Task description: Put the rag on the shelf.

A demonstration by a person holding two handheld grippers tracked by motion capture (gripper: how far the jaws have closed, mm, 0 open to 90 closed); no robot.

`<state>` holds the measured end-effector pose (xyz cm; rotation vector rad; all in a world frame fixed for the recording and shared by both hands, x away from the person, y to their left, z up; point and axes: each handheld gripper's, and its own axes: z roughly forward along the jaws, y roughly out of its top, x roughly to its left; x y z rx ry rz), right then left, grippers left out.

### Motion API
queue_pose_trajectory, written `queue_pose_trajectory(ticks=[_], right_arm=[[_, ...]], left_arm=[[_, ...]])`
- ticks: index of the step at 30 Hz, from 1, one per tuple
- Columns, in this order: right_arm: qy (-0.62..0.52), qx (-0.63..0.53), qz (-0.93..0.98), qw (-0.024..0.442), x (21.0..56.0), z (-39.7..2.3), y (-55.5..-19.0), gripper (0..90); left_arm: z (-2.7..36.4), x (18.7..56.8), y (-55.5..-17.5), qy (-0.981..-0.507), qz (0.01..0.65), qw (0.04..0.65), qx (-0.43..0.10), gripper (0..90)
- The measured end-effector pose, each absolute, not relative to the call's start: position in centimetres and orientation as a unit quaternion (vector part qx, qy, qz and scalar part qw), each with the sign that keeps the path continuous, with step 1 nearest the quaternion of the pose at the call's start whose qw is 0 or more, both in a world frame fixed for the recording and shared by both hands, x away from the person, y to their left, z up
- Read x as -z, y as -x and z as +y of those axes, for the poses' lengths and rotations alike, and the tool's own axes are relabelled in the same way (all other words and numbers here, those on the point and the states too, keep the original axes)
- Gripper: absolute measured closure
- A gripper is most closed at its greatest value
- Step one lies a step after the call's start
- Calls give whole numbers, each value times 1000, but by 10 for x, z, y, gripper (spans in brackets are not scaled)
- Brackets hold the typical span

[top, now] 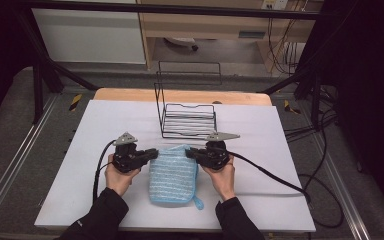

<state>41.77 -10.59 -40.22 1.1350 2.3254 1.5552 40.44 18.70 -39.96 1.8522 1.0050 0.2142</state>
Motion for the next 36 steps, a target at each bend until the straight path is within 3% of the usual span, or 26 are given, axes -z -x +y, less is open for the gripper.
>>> queue_pose_trajectory(ticks=[18,36], right_arm=[[-340,-546,757,111,357,-116,-395,829],[-322,-576,731,173,307,-128,-383,830]], left_arm=[[181,355,-382,-752,378,526,-123,821],[169,307,-386,-735,349,560,-160,820]])
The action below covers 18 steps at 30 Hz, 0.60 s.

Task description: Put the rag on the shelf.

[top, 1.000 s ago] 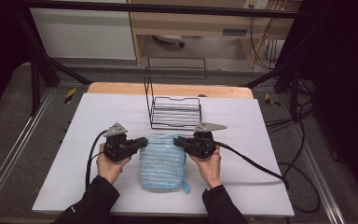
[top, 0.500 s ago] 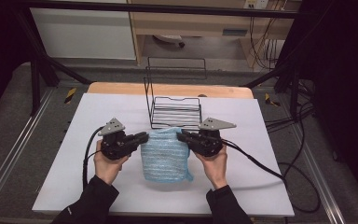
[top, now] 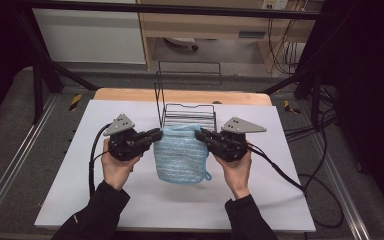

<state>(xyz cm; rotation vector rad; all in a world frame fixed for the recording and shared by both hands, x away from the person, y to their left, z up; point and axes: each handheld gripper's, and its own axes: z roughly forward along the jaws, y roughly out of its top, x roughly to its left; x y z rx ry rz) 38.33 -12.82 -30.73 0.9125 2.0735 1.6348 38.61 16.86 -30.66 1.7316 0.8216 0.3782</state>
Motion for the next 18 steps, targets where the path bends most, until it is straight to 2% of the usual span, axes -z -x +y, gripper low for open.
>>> queue_pose_trajectory(ticks=[18], right_arm=[[-313,-606,689,243,253,-139,-382,830]], left_arm=[[152,254,-400,-698,327,606,-196,821]])
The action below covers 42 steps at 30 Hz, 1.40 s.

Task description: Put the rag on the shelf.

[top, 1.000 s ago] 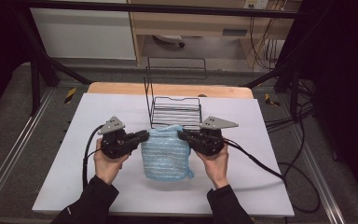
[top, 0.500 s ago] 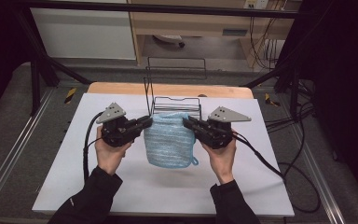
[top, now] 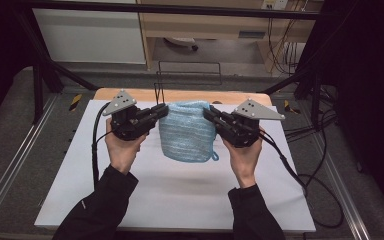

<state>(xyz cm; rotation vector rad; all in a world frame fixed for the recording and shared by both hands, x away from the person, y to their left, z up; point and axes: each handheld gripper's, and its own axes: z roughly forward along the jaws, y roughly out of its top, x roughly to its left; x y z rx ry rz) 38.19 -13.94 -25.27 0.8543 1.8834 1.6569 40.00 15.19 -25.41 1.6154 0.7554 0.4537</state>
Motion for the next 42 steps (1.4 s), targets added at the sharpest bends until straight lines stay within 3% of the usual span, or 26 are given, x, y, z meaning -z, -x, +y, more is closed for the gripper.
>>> queue_pose_trajectory(ticks=[22,42], right_arm=[[-310,-635,648,286,200,-144,-402,829],[-315,-646,624,306,155,-143,-440,830]], left_arm=[[142,205,-421,-658,310,645,-232,821],[139,162,-459,-631,317,672,-224,821]])
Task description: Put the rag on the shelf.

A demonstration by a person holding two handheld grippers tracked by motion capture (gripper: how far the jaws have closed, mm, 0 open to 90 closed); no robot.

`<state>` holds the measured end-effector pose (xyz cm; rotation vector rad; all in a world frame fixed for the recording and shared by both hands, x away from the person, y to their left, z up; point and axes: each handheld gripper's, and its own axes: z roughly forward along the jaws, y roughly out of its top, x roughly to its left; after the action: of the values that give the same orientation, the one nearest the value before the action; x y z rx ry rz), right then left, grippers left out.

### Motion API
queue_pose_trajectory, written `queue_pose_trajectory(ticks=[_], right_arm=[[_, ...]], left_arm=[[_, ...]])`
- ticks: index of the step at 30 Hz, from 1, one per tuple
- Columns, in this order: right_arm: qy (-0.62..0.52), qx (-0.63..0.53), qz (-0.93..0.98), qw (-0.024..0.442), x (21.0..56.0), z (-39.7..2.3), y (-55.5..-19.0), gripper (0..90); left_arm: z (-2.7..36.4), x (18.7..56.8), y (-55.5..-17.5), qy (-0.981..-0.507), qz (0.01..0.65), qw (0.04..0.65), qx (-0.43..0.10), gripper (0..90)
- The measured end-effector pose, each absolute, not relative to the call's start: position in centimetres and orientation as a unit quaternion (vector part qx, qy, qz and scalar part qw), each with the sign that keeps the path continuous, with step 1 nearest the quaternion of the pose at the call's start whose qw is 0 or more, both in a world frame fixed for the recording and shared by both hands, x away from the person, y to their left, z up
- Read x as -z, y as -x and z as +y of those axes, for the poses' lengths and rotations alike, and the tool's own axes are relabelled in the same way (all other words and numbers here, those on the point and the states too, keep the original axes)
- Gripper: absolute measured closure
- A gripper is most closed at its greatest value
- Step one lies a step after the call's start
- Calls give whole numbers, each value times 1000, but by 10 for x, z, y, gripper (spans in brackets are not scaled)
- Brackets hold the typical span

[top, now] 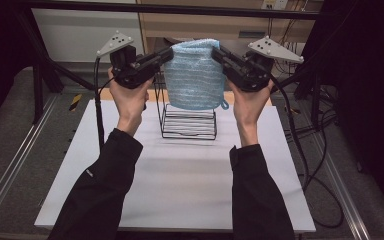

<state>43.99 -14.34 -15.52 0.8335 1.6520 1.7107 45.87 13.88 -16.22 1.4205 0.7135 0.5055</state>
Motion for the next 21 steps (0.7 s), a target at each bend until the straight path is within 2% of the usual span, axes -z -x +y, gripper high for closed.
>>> queue_pose_trajectory(ticks=[21], right_arm=[[-310,-658,612,312,131,-139,-482,831]], left_arm=[[141,134,-493,-618,321,675,-244,818]])
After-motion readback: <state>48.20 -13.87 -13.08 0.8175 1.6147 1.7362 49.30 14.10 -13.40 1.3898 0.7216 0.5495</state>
